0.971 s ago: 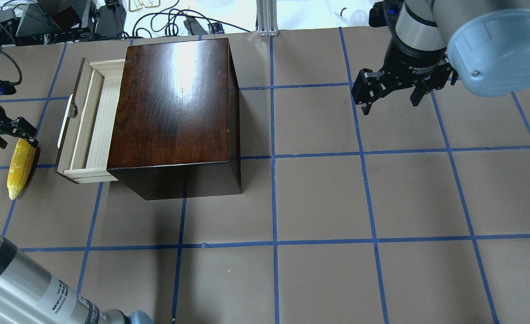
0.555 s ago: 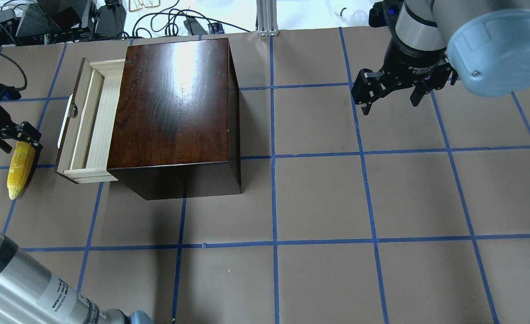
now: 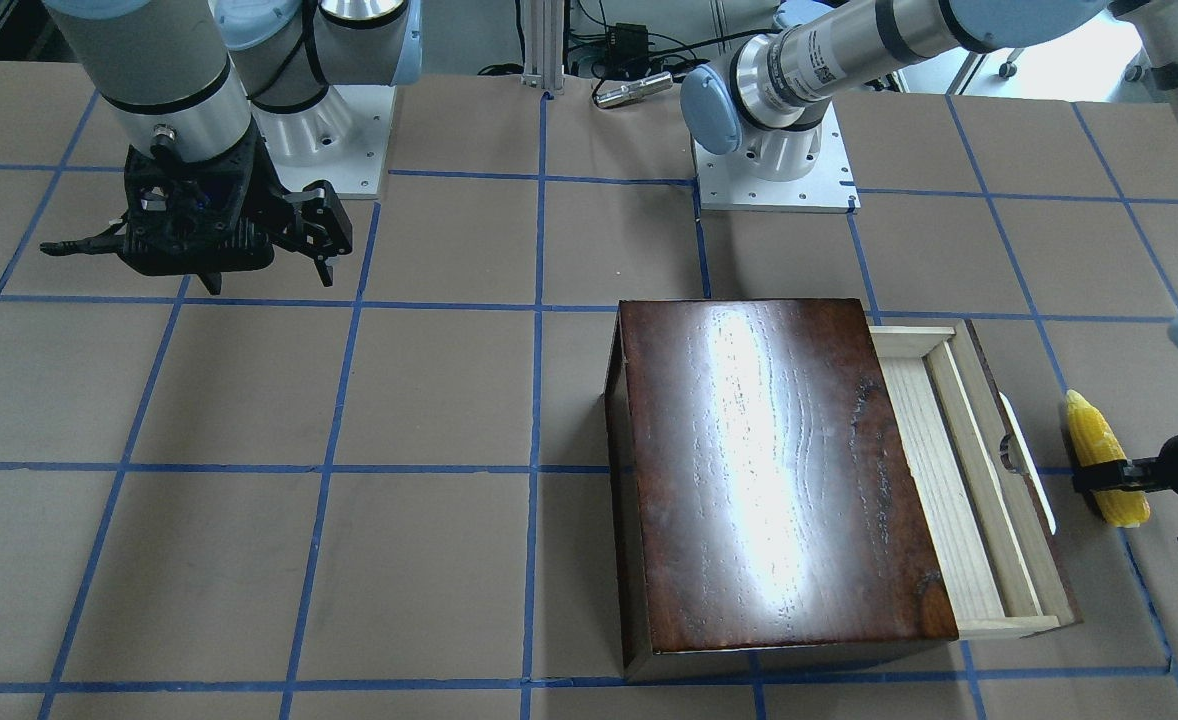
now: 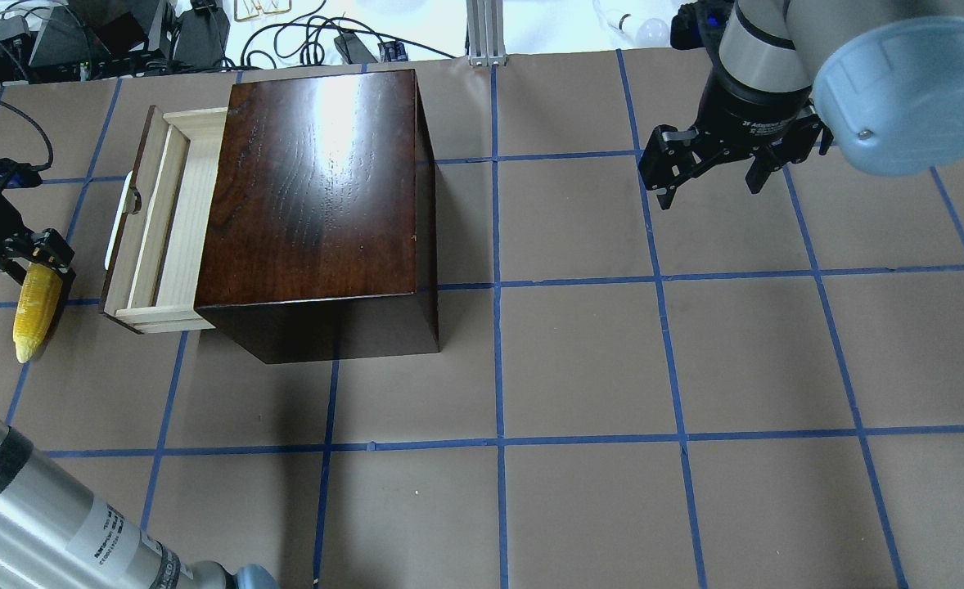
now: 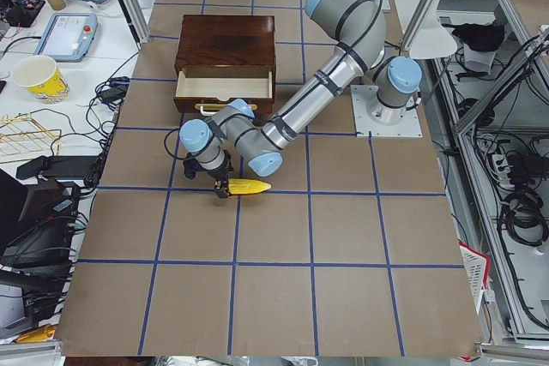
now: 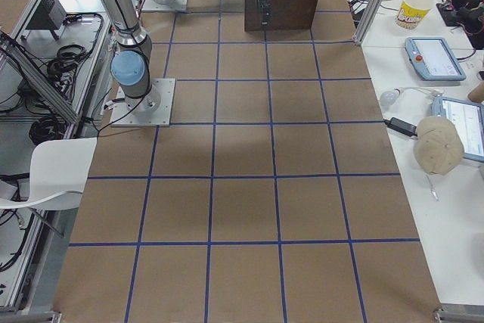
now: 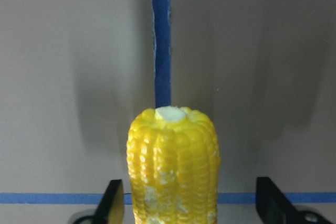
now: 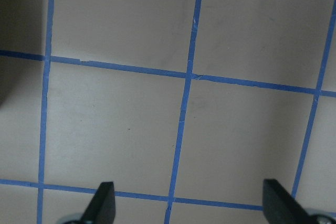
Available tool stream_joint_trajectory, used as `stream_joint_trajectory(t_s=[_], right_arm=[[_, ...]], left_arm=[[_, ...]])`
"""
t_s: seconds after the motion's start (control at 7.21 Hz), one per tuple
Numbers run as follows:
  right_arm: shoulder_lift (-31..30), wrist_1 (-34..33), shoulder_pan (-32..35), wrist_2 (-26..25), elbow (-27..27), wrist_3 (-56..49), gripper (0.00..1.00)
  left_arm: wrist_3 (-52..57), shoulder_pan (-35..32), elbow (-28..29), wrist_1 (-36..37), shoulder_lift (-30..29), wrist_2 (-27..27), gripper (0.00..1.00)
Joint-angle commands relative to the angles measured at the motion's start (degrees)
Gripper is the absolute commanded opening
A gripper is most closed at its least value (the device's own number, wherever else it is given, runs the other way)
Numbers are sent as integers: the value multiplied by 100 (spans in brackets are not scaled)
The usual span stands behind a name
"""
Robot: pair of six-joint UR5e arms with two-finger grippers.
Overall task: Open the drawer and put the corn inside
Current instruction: 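Lower the left gripper and grasp the yellow corn cob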
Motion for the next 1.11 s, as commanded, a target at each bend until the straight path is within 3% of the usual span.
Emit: stream_joint_trajectory(t_s=[0.0, 0.69, 0.97], right_arm=[[0, 0, 6, 0, 0, 0, 100], [0, 0, -11, 0, 0, 0, 100], [0, 0, 6, 0, 0, 0, 100]], left_arm=[[1, 0, 18, -1, -2, 15, 1], [10, -26, 456, -167, 234, -29, 0], [10, -123, 833, -745, 523, -90, 0]])
